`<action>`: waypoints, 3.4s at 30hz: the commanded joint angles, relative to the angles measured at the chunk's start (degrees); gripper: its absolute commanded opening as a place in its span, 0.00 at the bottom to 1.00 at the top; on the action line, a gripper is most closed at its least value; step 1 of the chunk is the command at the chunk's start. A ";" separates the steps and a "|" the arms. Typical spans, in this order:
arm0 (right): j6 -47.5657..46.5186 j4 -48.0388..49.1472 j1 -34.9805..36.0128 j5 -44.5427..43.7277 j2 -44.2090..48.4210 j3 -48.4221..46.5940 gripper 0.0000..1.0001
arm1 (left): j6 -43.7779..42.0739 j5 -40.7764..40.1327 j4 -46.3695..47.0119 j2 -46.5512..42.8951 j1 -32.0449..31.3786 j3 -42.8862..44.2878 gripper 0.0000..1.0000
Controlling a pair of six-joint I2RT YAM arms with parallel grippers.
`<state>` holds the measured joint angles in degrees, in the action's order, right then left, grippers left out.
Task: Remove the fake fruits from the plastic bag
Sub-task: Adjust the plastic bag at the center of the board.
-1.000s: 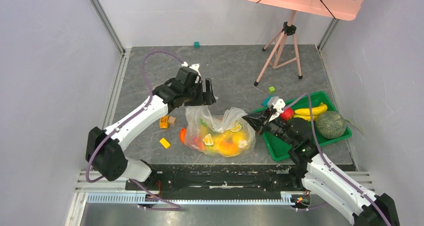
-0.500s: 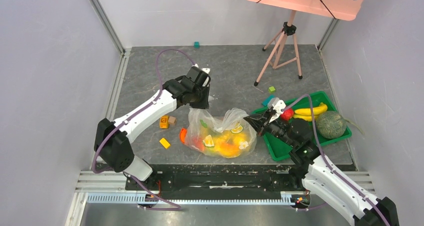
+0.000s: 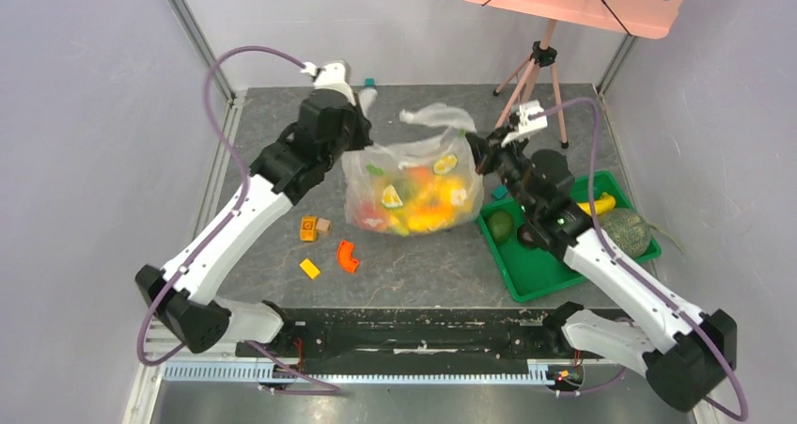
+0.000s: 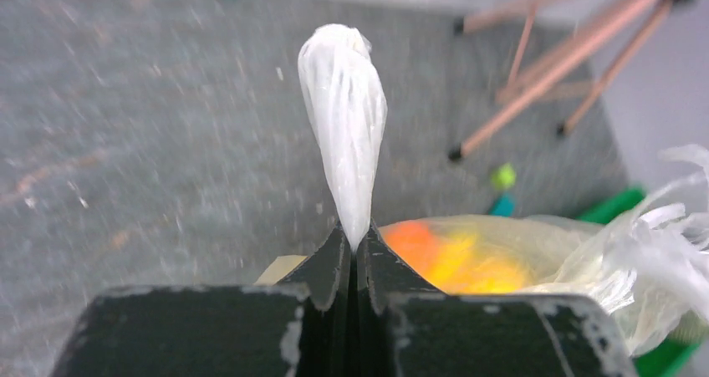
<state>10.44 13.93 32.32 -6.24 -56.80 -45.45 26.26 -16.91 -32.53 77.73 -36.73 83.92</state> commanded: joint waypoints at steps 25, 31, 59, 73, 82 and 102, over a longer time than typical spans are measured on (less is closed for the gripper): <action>2.57 13.89 -1.06 13.38 11.91 25.12 0.93 | 5.86 6.17 58.32 -24.88 -3.69 -57.26 0.02; 0.65 0.91 -1.03 14.73 17.51 16.19 0.98 | 5.09 7.27 55.62 -27.38 -5.14 -56.52 0.02; -1.83 -27.97 16.26 15.70 -19.93 -15.52 0.19 | -1.32 17.37 67.84 -26.62 -9.12 -67.45 0.02; 3.30 -20.59 19.92 13.02 -12.43 4.80 0.18 | -0.60 11.69 66.78 -27.45 -9.85 -69.36 0.02; 6.43 -11.80 19.93 9.27 -12.88 9.24 0.21 | 1.01 12.85 65.90 -28.46 -10.19 -69.58 0.02; 3.74 -6.42 19.09 -10.12 -24.16 -0.57 0.30 | 1.06 11.93 54.72 -39.17 -10.38 -69.42 0.05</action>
<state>15.86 4.01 52.18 -9.15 -80.82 -41.56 27.33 -3.99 24.32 40.51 -46.87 13.85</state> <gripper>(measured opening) 0.293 0.047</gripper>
